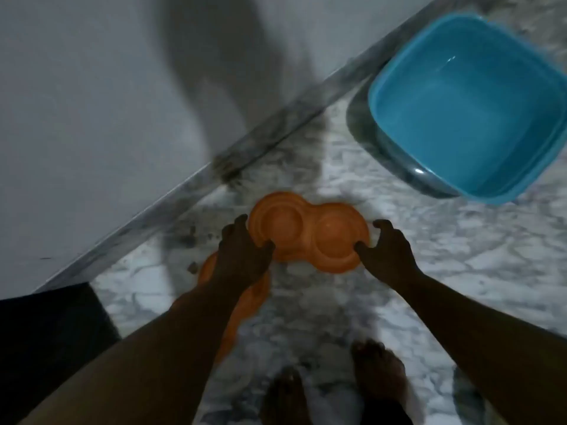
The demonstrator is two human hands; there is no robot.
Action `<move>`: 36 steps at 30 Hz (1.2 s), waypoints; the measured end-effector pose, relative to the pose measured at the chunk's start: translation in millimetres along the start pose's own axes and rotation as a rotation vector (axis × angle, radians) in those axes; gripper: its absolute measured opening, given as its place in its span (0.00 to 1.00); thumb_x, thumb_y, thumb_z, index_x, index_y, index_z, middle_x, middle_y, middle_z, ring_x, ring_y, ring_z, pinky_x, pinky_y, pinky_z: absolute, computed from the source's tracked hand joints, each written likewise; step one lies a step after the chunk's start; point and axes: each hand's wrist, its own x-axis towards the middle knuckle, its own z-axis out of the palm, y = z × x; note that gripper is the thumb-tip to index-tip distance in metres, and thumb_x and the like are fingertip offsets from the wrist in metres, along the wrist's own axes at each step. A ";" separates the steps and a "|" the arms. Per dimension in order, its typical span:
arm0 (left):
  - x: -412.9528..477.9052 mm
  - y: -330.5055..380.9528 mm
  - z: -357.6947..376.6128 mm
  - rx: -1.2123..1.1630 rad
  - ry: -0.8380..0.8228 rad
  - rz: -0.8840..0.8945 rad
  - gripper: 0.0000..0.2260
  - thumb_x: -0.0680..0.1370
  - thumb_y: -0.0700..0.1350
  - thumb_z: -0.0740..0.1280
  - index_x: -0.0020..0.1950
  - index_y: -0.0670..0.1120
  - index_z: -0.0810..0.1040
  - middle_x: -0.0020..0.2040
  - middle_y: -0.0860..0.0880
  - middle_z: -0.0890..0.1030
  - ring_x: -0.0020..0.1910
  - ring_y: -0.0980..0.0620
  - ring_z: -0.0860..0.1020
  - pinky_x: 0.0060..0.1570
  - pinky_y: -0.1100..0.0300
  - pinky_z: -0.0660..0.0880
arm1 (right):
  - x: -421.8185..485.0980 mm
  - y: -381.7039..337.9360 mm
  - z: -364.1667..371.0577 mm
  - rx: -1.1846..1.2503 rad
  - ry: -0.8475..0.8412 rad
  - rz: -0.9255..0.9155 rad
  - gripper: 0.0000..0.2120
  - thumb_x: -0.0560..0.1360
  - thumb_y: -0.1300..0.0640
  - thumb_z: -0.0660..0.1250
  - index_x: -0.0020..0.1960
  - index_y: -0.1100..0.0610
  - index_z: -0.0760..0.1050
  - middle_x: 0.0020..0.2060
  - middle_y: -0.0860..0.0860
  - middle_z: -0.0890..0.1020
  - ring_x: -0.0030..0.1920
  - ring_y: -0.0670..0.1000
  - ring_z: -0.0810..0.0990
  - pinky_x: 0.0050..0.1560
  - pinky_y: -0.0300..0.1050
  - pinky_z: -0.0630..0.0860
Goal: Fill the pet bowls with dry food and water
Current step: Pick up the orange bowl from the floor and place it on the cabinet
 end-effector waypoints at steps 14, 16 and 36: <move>59.5 -8.3 49.3 0.040 0.045 -0.010 0.34 0.76 0.43 0.69 0.78 0.44 0.56 0.69 0.35 0.67 0.65 0.35 0.70 0.60 0.48 0.69 | 41.5 27.3 42.3 0.051 0.197 0.049 0.26 0.74 0.58 0.69 0.71 0.59 0.69 0.62 0.64 0.75 0.61 0.66 0.75 0.59 0.59 0.73; 46.4 4.4 36.7 0.011 0.055 -0.016 0.34 0.76 0.44 0.69 0.78 0.43 0.55 0.70 0.36 0.67 0.67 0.36 0.69 0.63 0.48 0.68 | 30.7 19.9 20.9 0.054 0.204 0.042 0.26 0.74 0.58 0.69 0.71 0.58 0.70 0.61 0.63 0.75 0.60 0.65 0.76 0.57 0.56 0.73; -331.3 247.3 -406.5 -0.164 0.431 0.043 0.25 0.76 0.47 0.64 0.74 0.51 0.66 0.61 0.41 0.75 0.57 0.40 0.77 0.54 0.51 0.75 | -314.4 -308.0 -380.8 0.024 0.216 -0.451 0.31 0.68 0.42 0.59 0.65 0.57 0.77 0.50 0.63 0.82 0.52 0.66 0.79 0.54 0.59 0.77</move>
